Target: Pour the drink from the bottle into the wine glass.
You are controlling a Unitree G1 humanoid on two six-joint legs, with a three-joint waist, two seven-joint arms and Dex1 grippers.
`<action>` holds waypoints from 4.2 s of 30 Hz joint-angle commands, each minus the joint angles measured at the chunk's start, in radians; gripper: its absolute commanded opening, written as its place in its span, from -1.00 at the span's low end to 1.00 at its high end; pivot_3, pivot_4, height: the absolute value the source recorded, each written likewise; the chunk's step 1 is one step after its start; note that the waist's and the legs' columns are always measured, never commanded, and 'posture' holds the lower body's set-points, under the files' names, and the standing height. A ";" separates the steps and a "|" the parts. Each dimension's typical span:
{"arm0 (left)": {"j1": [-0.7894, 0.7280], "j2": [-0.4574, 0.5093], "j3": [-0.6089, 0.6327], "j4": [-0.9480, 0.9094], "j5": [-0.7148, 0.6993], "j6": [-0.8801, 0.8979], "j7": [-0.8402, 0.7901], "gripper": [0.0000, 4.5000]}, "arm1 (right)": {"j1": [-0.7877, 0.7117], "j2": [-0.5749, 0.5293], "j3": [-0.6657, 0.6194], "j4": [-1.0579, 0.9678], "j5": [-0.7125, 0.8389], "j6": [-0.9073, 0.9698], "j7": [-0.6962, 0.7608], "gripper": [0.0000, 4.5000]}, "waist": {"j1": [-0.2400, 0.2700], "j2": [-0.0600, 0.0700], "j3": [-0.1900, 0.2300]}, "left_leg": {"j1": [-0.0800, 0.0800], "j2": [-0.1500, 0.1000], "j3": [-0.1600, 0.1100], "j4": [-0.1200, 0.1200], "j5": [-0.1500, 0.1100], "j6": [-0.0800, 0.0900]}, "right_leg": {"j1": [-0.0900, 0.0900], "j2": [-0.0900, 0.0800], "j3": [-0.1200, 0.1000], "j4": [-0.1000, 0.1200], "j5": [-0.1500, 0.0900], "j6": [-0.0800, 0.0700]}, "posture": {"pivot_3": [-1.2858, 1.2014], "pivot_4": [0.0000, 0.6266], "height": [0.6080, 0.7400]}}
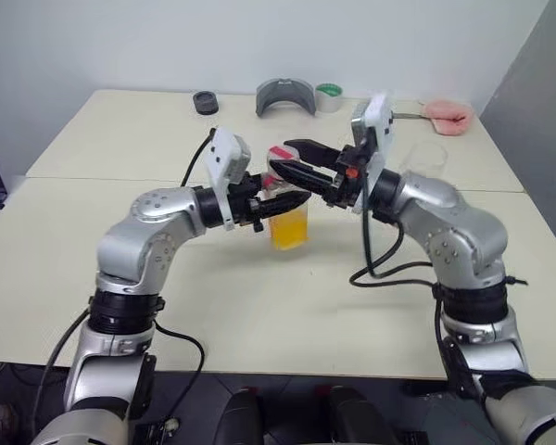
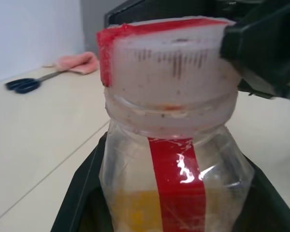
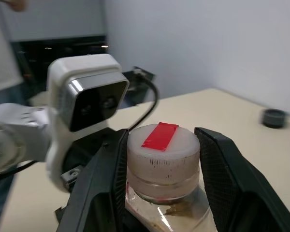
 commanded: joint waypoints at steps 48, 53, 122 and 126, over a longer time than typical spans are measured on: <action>-0.077 0.013 -0.002 0.011 -0.010 -0.039 -0.040 -0.07 | 0.050 0.002 -0.058 -0.196 0.094 0.044 -0.143 0.98 | 0.002 0.000 0.000 | 0.000 0.000 0.000 0.001 0.000 0.000 | 0.000 0.000 0.000 0.001 0.000 0.000 | 0.03 -0.52 1.00; -0.073 0.008 -0.002 0.005 -0.010 -0.039 -0.039 -0.07 | 0.042 0.011 -0.044 -0.168 0.087 0.031 -0.113 0.98 | 0.002 0.000 0.000 | 0.000 0.000 0.000 0.001 0.000 0.000 | 0.000 0.000 0.000 0.001 0.000 0.000 | 0.03 -0.52 1.00; 0.053 -0.043 0.078 -0.068 0.008 -0.041 0.220 -0.07 | 0.619 -0.267 -0.173 -0.393 -0.035 -0.068 -0.049 0.98 | -0.002 0.000 0.000 | 0.001 -0.001 0.000 0.001 0.001 -0.001 | 0.001 0.001 0.002 0.002 0.000 0.000 | 0.03 -0.52 1.00; 0.046 -0.054 0.120 0.002 0.074 -0.105 0.315 -0.07 | 0.418 -0.303 -0.183 -0.374 0.100 0.005 -0.003 0.98 | -0.006 0.000 0.000 | 0.002 0.000 -0.002 0.001 0.001 0.000 | 0.002 0.002 0.001 0.002 0.000 0.000 | 0.03 -0.52 1.00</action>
